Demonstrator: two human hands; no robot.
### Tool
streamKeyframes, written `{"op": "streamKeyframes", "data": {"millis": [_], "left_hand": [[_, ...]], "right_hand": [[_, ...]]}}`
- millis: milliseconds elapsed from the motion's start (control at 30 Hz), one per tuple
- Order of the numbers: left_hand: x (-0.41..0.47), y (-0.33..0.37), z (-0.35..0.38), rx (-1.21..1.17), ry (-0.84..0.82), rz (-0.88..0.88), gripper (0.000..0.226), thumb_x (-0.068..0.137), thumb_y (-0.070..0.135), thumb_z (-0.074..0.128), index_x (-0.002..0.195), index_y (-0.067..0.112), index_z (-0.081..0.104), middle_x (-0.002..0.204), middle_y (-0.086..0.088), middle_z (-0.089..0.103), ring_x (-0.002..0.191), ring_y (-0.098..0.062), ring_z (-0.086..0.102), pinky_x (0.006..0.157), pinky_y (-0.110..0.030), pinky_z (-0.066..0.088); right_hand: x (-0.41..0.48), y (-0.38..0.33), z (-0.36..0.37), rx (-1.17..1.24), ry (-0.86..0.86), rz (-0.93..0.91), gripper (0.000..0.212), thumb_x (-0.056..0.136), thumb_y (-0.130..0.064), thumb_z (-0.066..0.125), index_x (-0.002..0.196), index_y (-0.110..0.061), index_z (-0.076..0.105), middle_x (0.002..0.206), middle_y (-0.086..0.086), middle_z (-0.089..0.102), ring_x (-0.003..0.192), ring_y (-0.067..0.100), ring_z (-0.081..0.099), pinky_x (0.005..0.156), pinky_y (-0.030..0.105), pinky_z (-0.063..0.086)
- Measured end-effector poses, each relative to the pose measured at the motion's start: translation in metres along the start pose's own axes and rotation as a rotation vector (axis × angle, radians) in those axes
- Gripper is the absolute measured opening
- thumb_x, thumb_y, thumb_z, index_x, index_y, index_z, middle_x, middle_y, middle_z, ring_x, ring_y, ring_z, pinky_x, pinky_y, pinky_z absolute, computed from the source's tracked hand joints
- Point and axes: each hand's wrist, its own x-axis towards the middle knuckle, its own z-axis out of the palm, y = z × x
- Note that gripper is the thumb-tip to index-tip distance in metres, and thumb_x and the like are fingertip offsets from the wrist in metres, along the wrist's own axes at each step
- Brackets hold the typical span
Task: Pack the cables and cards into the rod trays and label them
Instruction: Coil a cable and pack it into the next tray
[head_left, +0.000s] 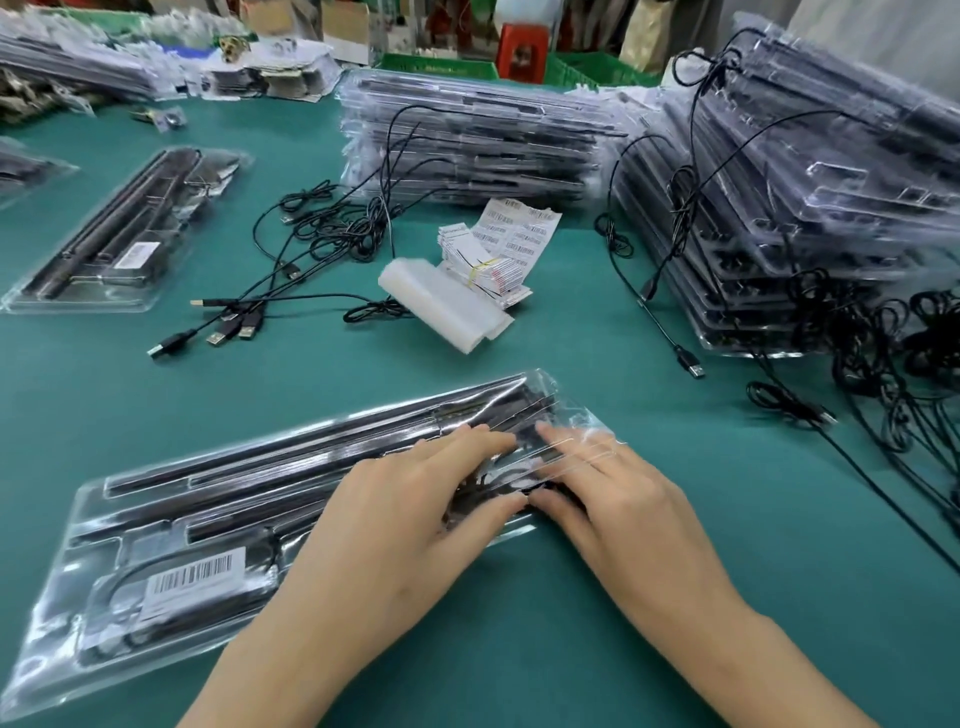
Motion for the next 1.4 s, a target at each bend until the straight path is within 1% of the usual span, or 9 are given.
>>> {"op": "streamKeyframes", "data": {"millis": [67,333,600,700,867,1000,1100,1233,1400], "left_hand": [[0.0,0.0,0.001,-0.014,0.001,-0.004,0.053,0.09,0.073,0.04,0.132,0.046,0.058,0.109,0.026,0.068,0.088,0.002,0.062,0.078,-0.022,0.051],[0.0,-0.003,0.002,-0.047,0.03,-0.009,0.048,0.089,0.066,0.051,0.132,0.046,0.058,0.118,0.03,0.067,0.103,0.005,0.062,0.085,-0.019,0.05],[-0.003,-0.006,0.005,-0.038,0.023,-0.009,0.054,0.089,0.075,0.047,0.135,0.047,0.056,0.127,0.032,0.063,0.096,0.01,0.059,0.082,-0.012,0.048],[-0.003,-0.007,0.006,-0.033,0.021,-0.01,0.055,0.087,0.073,0.042,0.136,0.049,0.052,0.125,0.033,0.063,0.106,0.005,0.06,0.083,-0.014,0.05],[-0.002,-0.008,0.005,-0.07,0.029,-0.014,0.048,0.088,0.071,0.046,0.131,0.053,0.05,0.105,0.034,0.065,0.095,0.003,0.063,0.078,-0.014,0.047],[-0.003,-0.011,0.008,-0.039,0.013,-0.014,0.053,0.086,0.074,0.044,0.134,0.052,0.051,0.123,0.035,0.062,0.102,0.005,0.063,0.083,-0.017,0.052],[-0.005,-0.01,0.01,-0.015,0.009,-0.006,0.049,0.09,0.07,0.052,0.134,0.051,0.054,0.132,0.036,0.057,0.12,0.006,0.058,0.093,-0.021,0.053],[-0.007,-0.006,0.02,0.125,0.05,0.033,0.041,0.093,0.056,0.061,0.128,0.037,0.067,0.138,0.018,0.063,0.128,-0.01,0.061,0.093,-0.04,0.06],[-0.006,-0.008,0.025,0.191,0.085,0.085,0.044,0.086,0.042,0.073,0.129,0.032,0.069,0.133,0.011,0.067,0.125,-0.014,0.064,0.099,-0.04,0.055]], "right_hand": [[0.003,0.004,0.0,-0.012,-0.004,-0.041,0.026,0.079,-0.019,0.087,0.101,-0.013,0.077,0.115,0.0,0.074,0.107,0.021,0.07,0.094,0.031,0.046],[0.006,0.009,0.006,-0.004,0.023,-0.074,0.045,0.077,-0.016,0.088,0.119,-0.014,0.075,0.095,-0.001,0.071,0.094,0.021,0.063,0.077,0.038,0.053],[0.003,-0.002,0.005,-0.038,0.015,-0.024,0.023,0.083,-0.014,0.082,0.102,-0.027,0.079,0.089,0.0,0.065,0.09,0.027,0.061,0.067,0.04,0.049],[0.004,-0.008,0.007,0.028,0.055,0.032,0.022,0.087,-0.016,0.074,0.103,-0.031,0.077,0.091,-0.007,0.067,0.093,0.022,0.061,0.07,0.04,0.044],[0.003,-0.009,0.003,0.015,0.097,0.061,0.028,0.087,-0.022,0.079,0.114,-0.026,0.077,0.094,-0.015,0.073,0.091,0.014,0.065,0.077,0.035,0.04],[-0.001,-0.012,-0.001,-0.073,0.115,0.02,0.009,0.088,-0.02,0.074,0.091,-0.026,0.078,0.088,-0.015,0.074,0.09,0.014,0.068,0.078,0.037,0.043],[-0.01,-0.014,0.0,-0.167,0.047,0.01,0.027,0.087,-0.007,0.065,0.105,-0.024,0.077,0.106,-0.012,0.076,0.108,0.018,0.069,0.088,0.038,0.041],[-0.028,-0.017,-0.007,-0.088,-0.277,0.036,0.062,0.089,-0.022,0.039,0.15,-0.017,0.049,0.159,-0.008,0.041,0.151,0.016,0.03,0.112,0.048,0.027],[-0.03,-0.011,-0.012,-0.004,-0.487,0.04,0.07,0.096,-0.036,0.025,0.162,-0.023,0.007,0.169,-0.013,-0.004,0.154,0.006,-0.013,0.122,0.038,0.003]]}}
